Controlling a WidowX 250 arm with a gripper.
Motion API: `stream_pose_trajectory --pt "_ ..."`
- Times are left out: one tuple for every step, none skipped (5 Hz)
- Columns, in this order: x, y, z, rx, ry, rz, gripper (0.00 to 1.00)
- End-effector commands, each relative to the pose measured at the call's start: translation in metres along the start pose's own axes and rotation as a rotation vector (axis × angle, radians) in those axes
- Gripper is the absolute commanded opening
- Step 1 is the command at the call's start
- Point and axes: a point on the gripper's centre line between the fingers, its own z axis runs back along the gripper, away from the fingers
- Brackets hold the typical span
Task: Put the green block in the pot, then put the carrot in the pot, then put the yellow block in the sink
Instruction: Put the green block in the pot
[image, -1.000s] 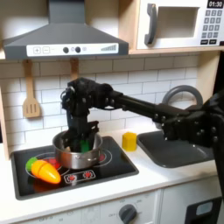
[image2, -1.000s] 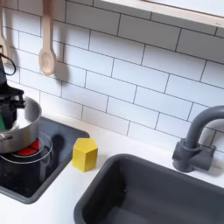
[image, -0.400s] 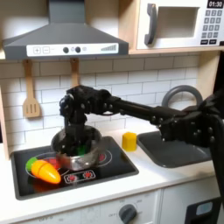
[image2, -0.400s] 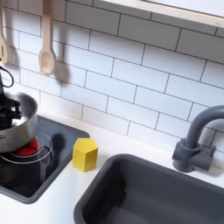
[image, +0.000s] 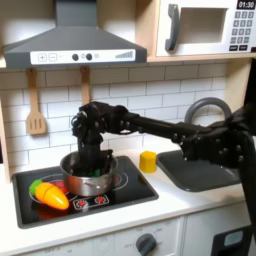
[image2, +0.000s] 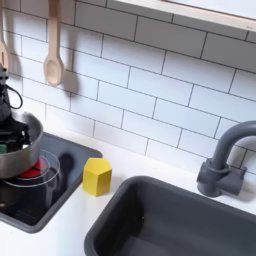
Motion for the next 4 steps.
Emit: stream_pose_trajectory --pt "-0.004 -0.002 0.018 -0.004 -0.039 -0.007 1.0" --pt "-0.008 -0.007 0.033 -0.024 -0.053 -0.005 1.0" --pt "-0.013 -0.016 0.054 -0.035 -0.083 -0.022 1.0" --pt "-0.021 -0.019 0.067 -0.052 -0.1 -0.023 1.0"
